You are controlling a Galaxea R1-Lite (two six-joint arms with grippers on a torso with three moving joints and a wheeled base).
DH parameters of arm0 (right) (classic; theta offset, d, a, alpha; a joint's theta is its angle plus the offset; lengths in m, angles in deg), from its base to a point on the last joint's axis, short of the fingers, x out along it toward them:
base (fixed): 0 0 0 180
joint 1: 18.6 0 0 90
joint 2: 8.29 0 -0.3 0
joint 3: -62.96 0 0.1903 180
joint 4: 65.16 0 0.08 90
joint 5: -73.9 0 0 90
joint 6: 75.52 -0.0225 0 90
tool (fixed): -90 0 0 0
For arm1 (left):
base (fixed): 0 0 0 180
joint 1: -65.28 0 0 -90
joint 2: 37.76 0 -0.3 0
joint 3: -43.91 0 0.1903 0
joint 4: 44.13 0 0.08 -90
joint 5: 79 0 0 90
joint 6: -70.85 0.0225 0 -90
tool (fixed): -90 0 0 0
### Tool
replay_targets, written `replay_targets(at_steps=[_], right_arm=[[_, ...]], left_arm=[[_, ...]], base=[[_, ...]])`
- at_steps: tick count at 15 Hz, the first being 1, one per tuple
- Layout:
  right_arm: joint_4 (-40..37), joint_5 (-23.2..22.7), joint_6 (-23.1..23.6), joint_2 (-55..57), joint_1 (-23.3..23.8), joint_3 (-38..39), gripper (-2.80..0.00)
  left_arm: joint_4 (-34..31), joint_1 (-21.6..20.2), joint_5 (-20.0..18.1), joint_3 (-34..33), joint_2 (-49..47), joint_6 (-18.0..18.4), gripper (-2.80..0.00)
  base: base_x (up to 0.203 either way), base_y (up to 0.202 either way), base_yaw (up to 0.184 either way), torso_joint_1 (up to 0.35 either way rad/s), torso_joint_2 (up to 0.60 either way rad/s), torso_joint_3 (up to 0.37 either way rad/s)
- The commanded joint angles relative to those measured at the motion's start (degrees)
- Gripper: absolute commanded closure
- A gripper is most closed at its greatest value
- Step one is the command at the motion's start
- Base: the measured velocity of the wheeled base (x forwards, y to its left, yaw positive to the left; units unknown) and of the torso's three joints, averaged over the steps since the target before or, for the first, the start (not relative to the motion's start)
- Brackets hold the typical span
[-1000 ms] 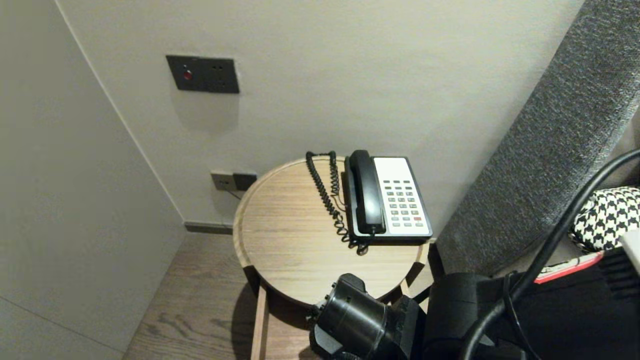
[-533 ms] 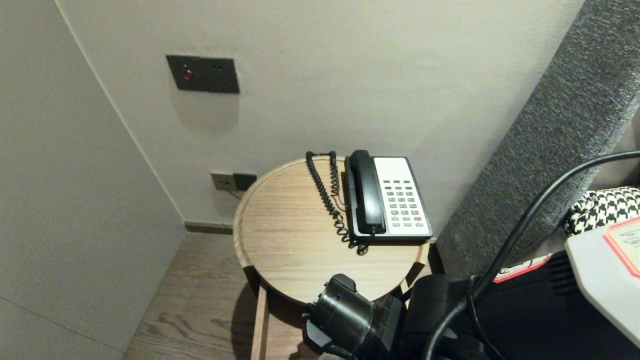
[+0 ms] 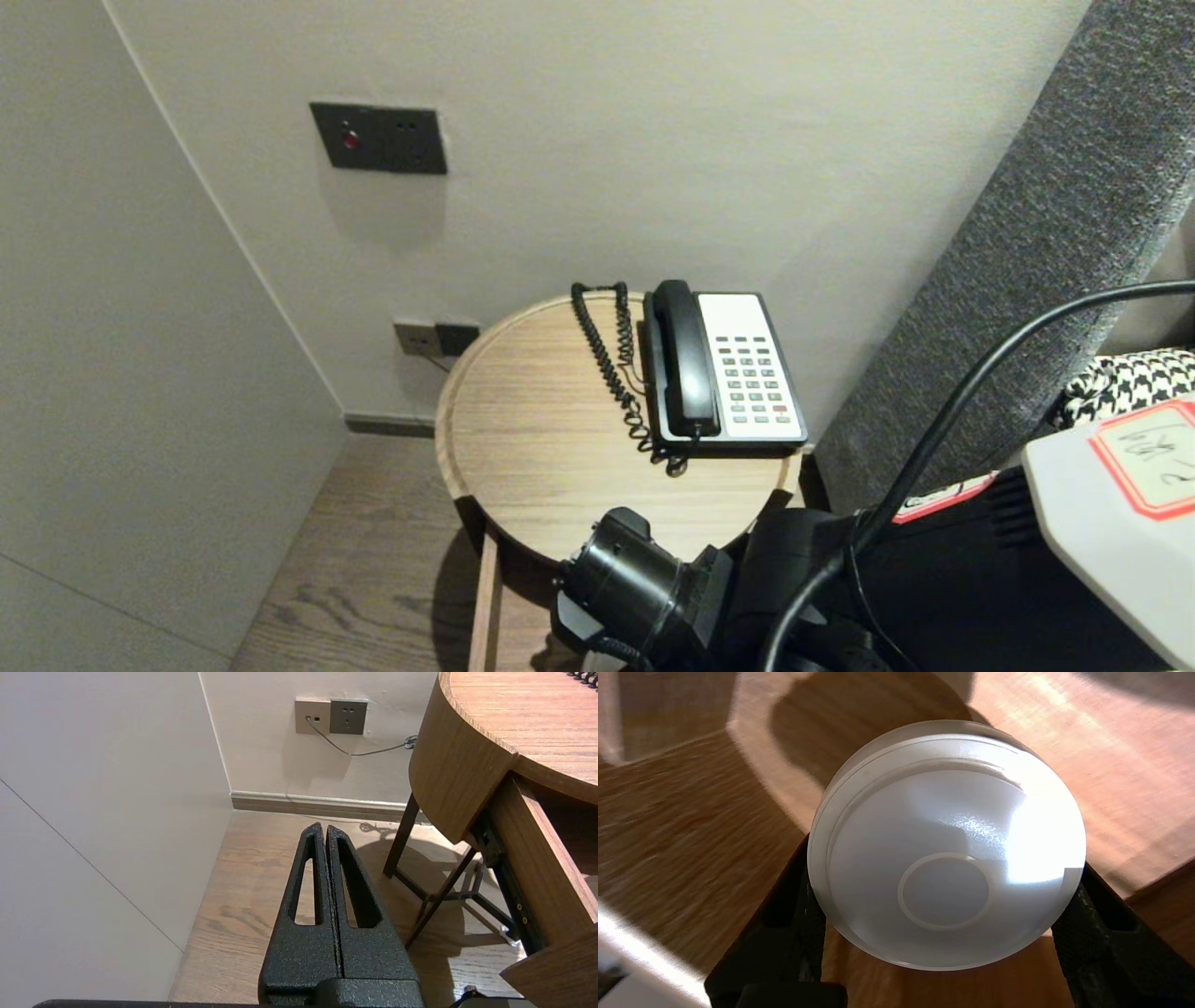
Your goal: Put the remote controls on the table in the drawer one by one
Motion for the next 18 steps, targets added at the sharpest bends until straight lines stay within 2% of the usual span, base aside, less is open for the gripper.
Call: replay_targets(at_steps=[1, 5, 10, 14, 18], right_arm=[[-0.12, 1.08, 1.42, 0.46, -0.03, 0.12, 0.0], [-0.12, 4.56, 3.75, 1.37, -0.03, 0.61, 0.0], [0.19, 4.56, 4.02, 2.23, -0.03, 0.85, 0.0], [6.12, 4.64, 4.19, 2.86, 0.06, 4.48, 0.0], [7.44, 4.64, 4.51, 3.28, 0.14, 5.54, 0.0]], left_arm=[[0.02, -0.02, 0.02, 0.0, 0.09, -0.01, 0.0], [0.02, -0.02, 0.02, 0.0, 0.18, -0.01, 0.0], [0.02, -0.02, 0.02, -0.02, 0.1, -0.01, 0.0], [0.02, -0.02, 0.02, -0.09, 0.18, -0.01, 0.0], [0.02, -0.02, 0.02, 0.0, 0.09, -0.01, 0.0]], base=[[0.0, 0.0, 0.0, 0.0, 0.0, 0.0], [0.0, 0.0, 0.0, 0.0, 0.0, 0.0], [0.0, 0.0, 0.0, 0.0, 0.0, 0.0], [0.0, 0.0, 0.0, 0.0, 0.0, 0.0], [0.0, 0.0, 0.0, 0.0, 0.0, 0.0]])
